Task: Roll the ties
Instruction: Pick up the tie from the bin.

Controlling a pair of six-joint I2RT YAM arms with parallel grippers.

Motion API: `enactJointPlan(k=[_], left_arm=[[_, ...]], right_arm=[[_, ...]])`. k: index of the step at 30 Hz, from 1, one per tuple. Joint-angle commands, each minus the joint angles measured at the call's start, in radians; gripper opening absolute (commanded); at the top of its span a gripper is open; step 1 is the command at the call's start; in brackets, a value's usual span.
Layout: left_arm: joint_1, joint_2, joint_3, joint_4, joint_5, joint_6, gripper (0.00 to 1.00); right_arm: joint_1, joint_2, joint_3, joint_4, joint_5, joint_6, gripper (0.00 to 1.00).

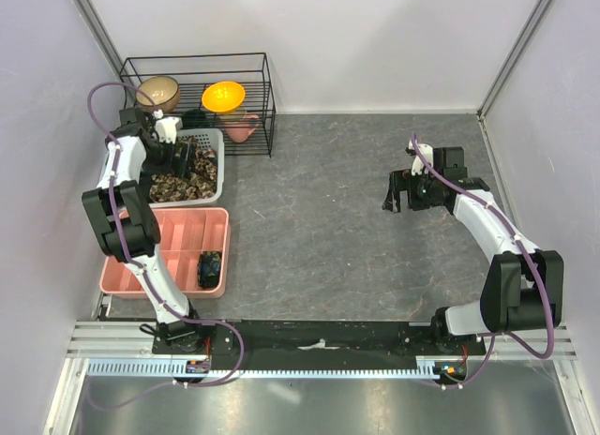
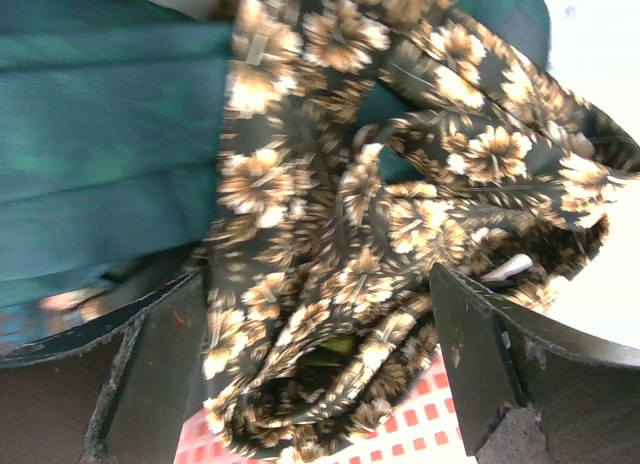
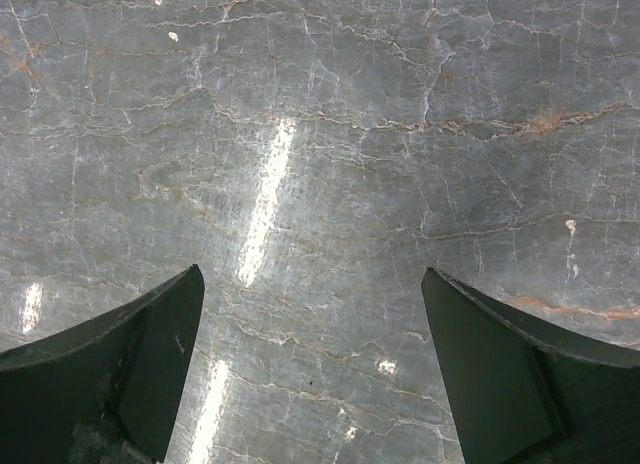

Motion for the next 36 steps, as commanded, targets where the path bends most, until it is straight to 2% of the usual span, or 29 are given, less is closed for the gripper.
enactJointPlan(k=[1,10,21,30,33,36], left_arm=[[0.002,-0.045,-0.031,-0.009,0.086,0.041,0.91],[0.001,-0.083,-0.048,-0.017,0.152,0.032,0.86],[-0.024,-0.068,-0.073,-0.061,0.208,0.049,0.90],[-0.048,-0.089,-0.151,-0.060,0.225,0.096,0.87],[-0.051,-0.080,-0.161,-0.044,0.215,0.099,0.83],[-0.051,-0.065,-0.160,-0.028,0.204,0.089,0.68]], right_arm=[[0.000,0.019,0.051,0.011,-0.015,-0.008,0.98],[-0.002,0.022,0.047,0.006,-0.012,-0.008,0.98],[0.000,0.018,0.048,0.006,-0.009,-0.010,0.98],[-0.003,0.030,0.050,0.006,-0.008,-0.011,0.98],[-0.002,0.038,0.054,0.005,-0.009,-0.011,0.98],[0.000,0.042,0.056,0.006,-0.011,-0.011,0.98]])
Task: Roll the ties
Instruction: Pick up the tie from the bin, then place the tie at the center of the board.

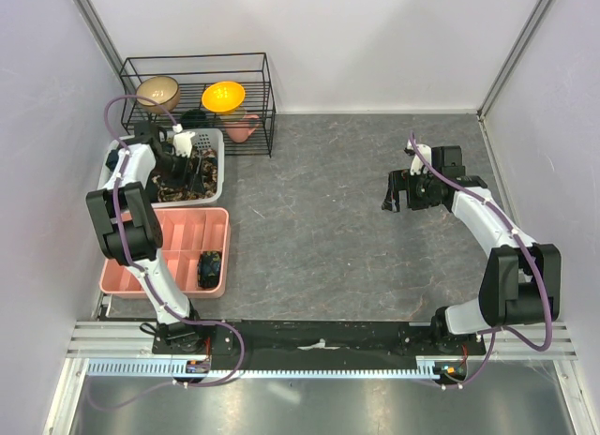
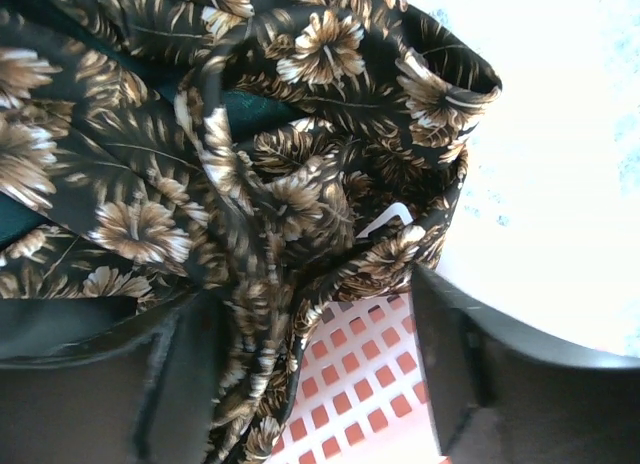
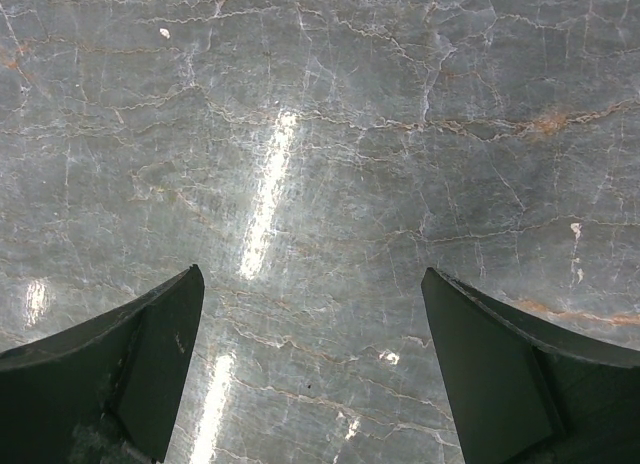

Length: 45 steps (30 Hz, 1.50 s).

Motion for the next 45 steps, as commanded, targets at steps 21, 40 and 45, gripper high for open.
enactJointPlan(k=[21,40,45], left_arm=[[0.001,-0.345,0.176,0.088,0.098,-0.156,0.02],[-0.657,-0.468,0.213,-0.008,0.156,-0.071,0.02],[-0.899,-0.340,0.250,-0.036,0.221,-0.079,0.02]], right_arm=[[0.000,0.004,0.070,-0.012,-0.030,-0.011,0.98],[-0.008,-0.005,0.123,-0.099,-0.064,-0.046,0.98],[-0.081,-0.010,0.158,-0.197,-0.098,-0.089,0.98]])
